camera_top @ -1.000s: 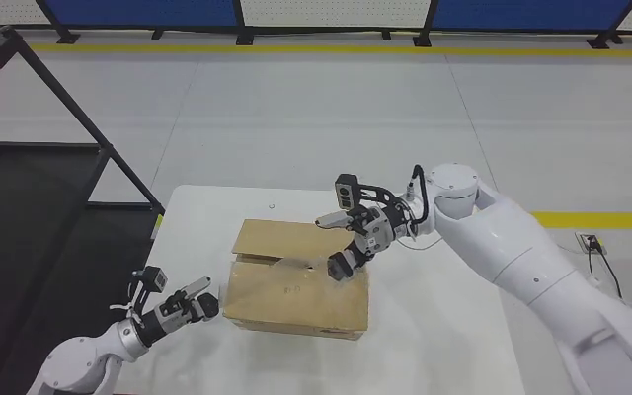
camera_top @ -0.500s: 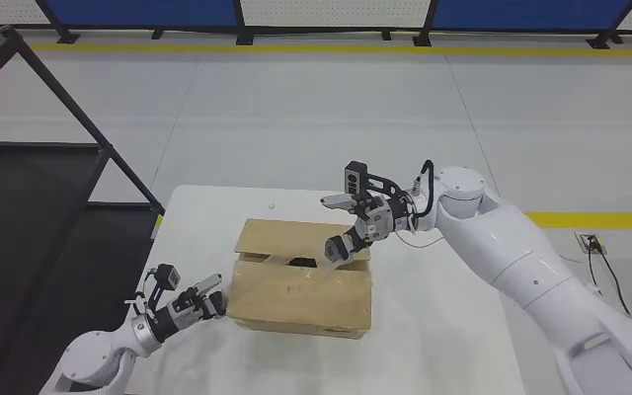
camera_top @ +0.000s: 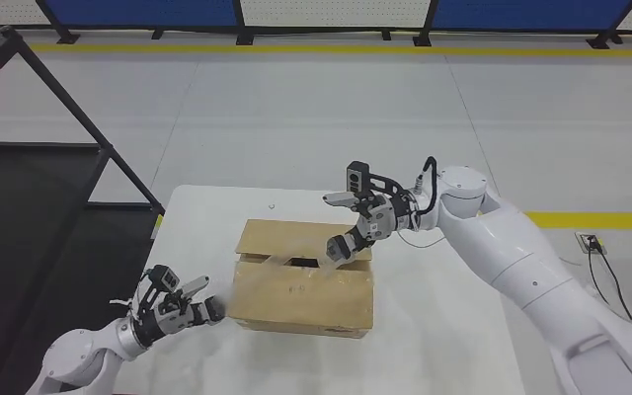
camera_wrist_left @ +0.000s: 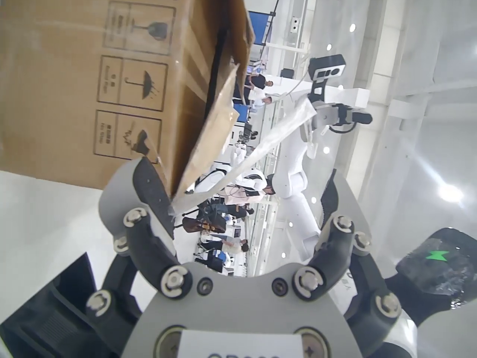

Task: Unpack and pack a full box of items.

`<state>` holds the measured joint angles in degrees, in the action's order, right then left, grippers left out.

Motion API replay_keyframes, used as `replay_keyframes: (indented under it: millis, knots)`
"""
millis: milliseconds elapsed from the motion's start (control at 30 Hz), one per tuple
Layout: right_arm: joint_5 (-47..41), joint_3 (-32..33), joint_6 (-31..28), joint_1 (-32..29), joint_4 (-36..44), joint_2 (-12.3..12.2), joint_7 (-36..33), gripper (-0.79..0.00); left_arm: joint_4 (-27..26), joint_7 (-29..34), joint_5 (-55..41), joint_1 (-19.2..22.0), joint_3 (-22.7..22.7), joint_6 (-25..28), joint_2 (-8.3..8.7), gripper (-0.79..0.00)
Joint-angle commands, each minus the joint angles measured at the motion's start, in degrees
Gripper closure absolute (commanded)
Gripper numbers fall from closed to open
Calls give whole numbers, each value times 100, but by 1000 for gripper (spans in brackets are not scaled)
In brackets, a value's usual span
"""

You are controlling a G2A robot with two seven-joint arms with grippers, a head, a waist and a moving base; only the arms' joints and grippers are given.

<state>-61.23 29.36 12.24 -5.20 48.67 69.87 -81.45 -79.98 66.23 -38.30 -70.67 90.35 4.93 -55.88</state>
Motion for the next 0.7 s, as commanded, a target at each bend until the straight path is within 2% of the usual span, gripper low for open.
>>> replay_keyframes:
  millis: [0, 233, 433, 667]
  knots:
    - [30, 25, 39, -6, -19, 18, -32, -785, 8, 70, -389, 5, 41, -167, -8, -785]
    - [285, 39, 443, 19, -145, 79, -162, -785, 161, 3, -1089, 119, 101, -565, -33, -785]
    - [408, 43, 851, -3, -306, 128, -209, -785, 296, 283, -1636, 235, 140, -998, -38, -785]
    - [440, -212, 897, 2, -289, 150, -164, -785, 397, 40, -1733, 353, 158, -986, -50, -785]
